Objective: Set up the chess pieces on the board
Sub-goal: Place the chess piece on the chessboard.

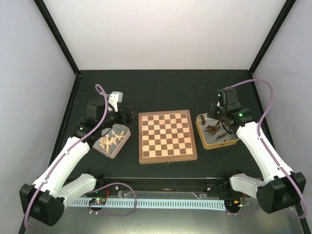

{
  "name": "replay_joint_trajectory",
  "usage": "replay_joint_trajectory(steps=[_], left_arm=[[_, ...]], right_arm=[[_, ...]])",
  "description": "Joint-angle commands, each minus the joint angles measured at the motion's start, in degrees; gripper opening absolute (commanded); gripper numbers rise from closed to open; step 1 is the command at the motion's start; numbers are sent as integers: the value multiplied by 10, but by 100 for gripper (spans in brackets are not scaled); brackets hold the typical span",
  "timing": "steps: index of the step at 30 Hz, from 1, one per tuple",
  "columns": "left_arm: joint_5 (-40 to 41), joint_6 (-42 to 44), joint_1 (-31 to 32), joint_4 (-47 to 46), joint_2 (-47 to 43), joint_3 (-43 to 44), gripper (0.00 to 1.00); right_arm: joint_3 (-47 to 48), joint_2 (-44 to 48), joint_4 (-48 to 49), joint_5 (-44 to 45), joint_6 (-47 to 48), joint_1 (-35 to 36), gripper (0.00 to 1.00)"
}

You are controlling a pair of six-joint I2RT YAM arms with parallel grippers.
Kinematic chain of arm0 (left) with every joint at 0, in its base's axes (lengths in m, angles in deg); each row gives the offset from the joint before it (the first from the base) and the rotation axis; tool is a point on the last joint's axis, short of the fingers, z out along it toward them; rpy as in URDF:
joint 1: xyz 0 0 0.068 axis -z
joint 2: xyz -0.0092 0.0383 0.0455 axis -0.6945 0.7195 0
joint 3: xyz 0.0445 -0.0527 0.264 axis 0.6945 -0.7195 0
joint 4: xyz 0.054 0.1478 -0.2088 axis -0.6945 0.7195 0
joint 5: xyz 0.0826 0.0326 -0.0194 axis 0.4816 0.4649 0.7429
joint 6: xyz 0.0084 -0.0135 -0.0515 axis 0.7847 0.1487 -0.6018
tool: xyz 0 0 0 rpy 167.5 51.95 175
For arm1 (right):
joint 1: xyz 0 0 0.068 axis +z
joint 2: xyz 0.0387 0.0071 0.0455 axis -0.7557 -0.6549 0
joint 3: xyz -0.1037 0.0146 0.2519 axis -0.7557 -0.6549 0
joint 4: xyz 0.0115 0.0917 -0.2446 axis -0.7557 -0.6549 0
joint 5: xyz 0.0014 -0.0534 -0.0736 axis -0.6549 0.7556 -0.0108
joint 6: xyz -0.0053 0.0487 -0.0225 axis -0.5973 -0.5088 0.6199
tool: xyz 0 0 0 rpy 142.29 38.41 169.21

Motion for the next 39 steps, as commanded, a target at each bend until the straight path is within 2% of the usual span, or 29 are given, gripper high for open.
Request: replay_joint_trajectory(steps=[1,10,20,28,39], left_arm=[[39,12,2,-3,-41,9,89],[55,21,2,21,-76,13,91],[100,44,2,43,-113,8,93],[114,51,1,43,-105,1,94],[130,54,1,49,-105,0,94]], right_arm=[[34,-7,-15,6,-28,47,9],[81,-61,27,-75,-43,139,9],[177,-203,30,-48,-36,234,10],[252,-315,-10,21,-21,262,10],[300,-417,-36,18,-4,274,11]])
